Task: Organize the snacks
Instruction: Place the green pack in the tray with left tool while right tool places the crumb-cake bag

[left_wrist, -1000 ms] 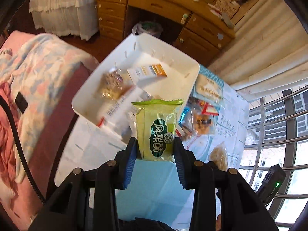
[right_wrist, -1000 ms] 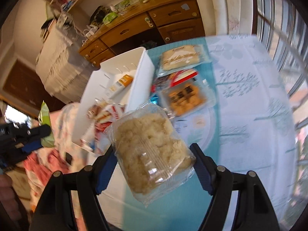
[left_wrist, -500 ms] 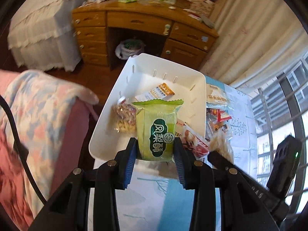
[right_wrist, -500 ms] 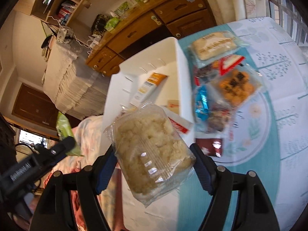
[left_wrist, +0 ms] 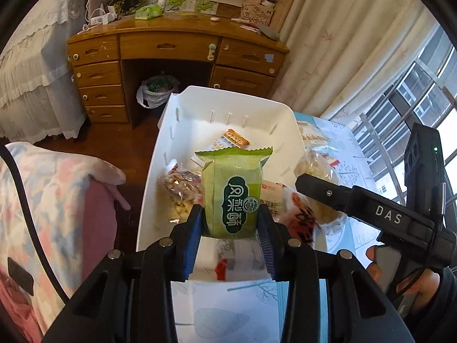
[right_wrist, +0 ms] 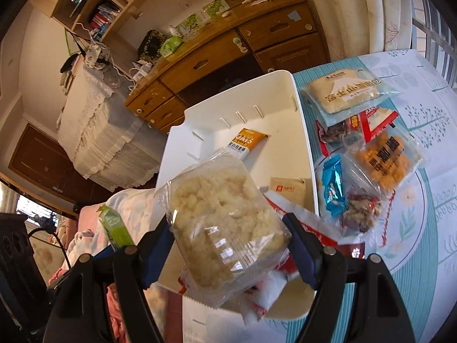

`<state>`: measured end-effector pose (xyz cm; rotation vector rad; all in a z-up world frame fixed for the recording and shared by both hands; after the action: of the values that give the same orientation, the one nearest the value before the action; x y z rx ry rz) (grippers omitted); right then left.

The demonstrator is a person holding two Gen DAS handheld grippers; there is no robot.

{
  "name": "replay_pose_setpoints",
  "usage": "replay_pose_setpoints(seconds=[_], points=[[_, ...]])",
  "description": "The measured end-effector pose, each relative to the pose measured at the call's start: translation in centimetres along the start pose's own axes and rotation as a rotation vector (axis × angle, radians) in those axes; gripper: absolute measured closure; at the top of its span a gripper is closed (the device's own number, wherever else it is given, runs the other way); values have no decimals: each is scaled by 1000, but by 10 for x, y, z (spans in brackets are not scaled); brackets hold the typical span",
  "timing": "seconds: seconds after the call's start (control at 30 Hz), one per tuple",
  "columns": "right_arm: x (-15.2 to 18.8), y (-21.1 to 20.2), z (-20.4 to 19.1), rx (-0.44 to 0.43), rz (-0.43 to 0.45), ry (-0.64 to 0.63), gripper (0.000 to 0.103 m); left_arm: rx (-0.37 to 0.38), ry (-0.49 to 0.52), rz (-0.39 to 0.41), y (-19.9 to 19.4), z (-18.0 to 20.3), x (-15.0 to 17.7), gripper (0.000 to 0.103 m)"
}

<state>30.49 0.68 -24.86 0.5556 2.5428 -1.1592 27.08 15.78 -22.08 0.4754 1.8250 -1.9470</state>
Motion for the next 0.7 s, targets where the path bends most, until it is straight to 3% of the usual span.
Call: replay_pose_setpoints(seconds=[0.1,0.13,0.17,0.23,0.3,0.5,0.7], points=[[-3,4,2,15,4,12,21,-6,-5,8,4,-5,-2,62],[-3,3,3,14,11,17,14,-8,-16,10,4,-7,-2,59],[-4,2,3,12,20,23,6,-4,-26,10,3,-9,-2,51],[-5,-1,3,9,34,30,2,31,-53,10,-1,-11,-2,39],[-6,-3,3,20,37,26,2,55,-67,9,-5,-10,-1,35],[-4,-14,0,27,39,15,2,29,-71,-6,-12,-4,7,30],[0,-34,1,39,59,-19,2,54,-76,4,-26,8,14,30]])
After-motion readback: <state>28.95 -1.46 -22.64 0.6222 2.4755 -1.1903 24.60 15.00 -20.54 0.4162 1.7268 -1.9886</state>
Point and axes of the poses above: each gripper's, at about its wrist camera, not at the fingertips, and y roughly the way its jaws point, z to its right, x to its underside, the point moved 8 cm from there along y, roughly the way its jaws point, and after that the axes turned 11 degrees about -x, right-handed, at the moved point
